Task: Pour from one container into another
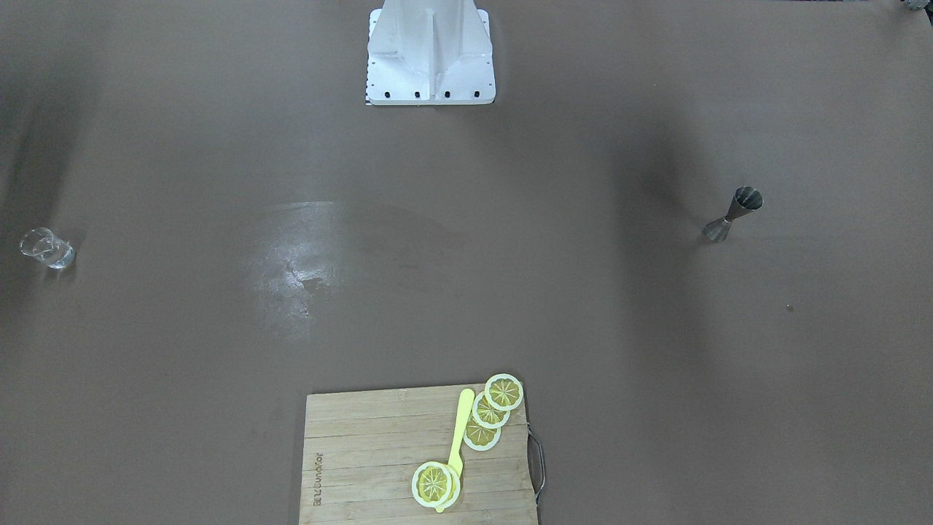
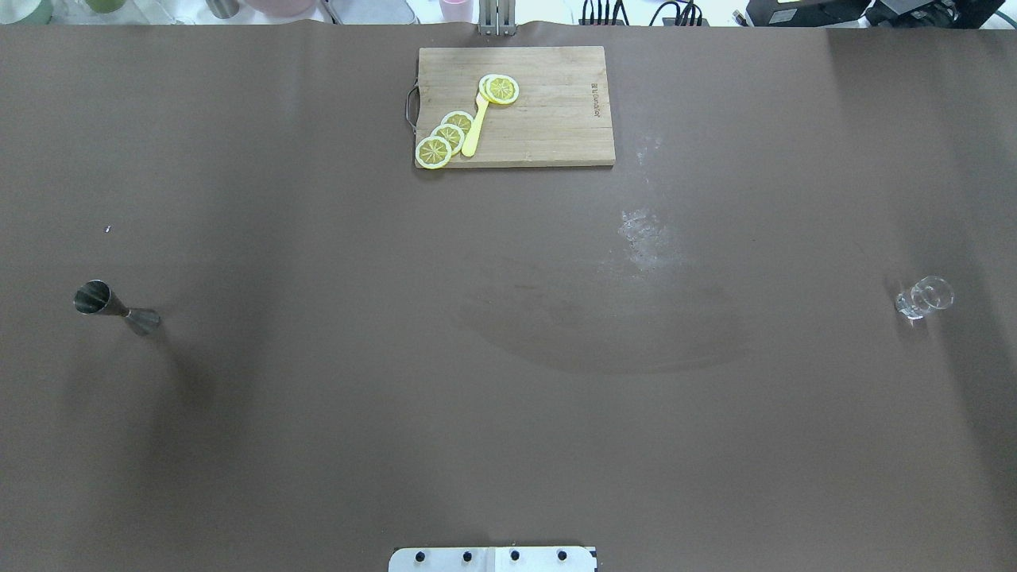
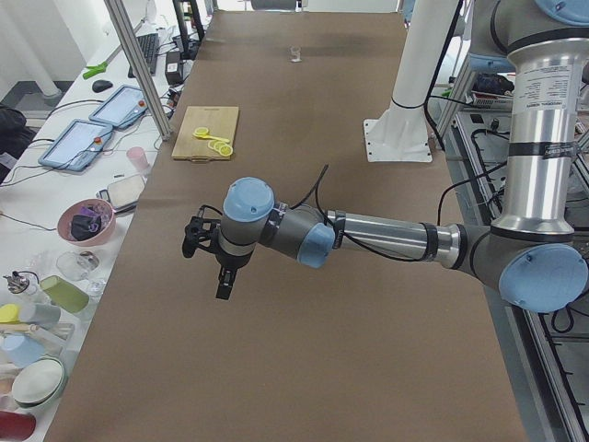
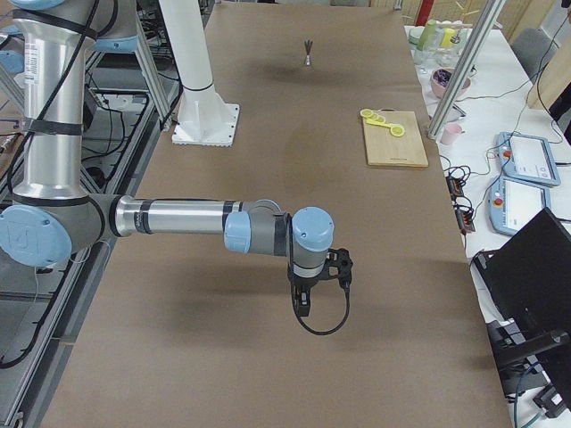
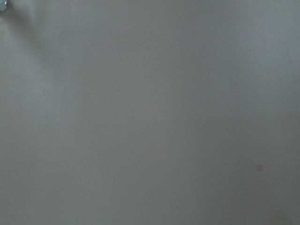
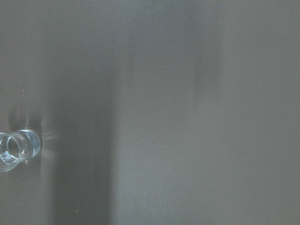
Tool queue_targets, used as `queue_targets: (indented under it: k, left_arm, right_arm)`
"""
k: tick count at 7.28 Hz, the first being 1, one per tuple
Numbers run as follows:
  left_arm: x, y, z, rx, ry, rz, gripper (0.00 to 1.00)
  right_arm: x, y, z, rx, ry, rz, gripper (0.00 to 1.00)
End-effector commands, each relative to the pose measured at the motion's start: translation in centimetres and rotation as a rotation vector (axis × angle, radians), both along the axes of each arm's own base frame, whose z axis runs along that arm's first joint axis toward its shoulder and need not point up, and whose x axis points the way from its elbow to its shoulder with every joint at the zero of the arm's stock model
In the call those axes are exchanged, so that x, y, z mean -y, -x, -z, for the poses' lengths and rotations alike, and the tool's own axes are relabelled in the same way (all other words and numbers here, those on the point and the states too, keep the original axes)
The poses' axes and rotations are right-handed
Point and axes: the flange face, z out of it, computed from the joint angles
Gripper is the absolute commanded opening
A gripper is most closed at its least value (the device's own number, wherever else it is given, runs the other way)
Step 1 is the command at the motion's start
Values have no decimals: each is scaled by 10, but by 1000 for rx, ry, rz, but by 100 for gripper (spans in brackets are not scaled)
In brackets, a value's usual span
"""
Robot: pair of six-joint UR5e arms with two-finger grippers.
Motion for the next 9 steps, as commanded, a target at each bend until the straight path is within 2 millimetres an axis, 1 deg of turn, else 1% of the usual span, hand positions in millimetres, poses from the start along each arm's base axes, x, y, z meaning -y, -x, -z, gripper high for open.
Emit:
queue_targets:
  k: [1, 2, 3, 4, 6, 7, 9]
  left_arm:
    - [3, -39, 36, -16, -10, 16, 97]
    - [6, -48, 52, 15, -38, 37, 97]
    - [4, -59, 74, 31, -68, 62, 97]
    - [-1, -76, 89, 38, -83, 68, 96]
    - [-16, -115, 129, 45, -139, 101, 96]
    - [-32, -134, 140, 37, -161, 125, 96]
    - [-66, -169, 142, 33, -227, 195, 96]
  right_arm:
    - [2, 0, 6, 2, -15, 1, 100]
    - [1, 0, 4, 1, -15, 5, 100]
    - [1, 0, 3, -1, -15, 8, 100]
    - [2, 0, 3, -1, -15, 8, 100]
    - [3, 0, 4, -2, -19, 8, 100]
    - [2, 0, 7, -1, -25, 9, 100]
    - [5, 0, 18, -4, -59, 20, 100]
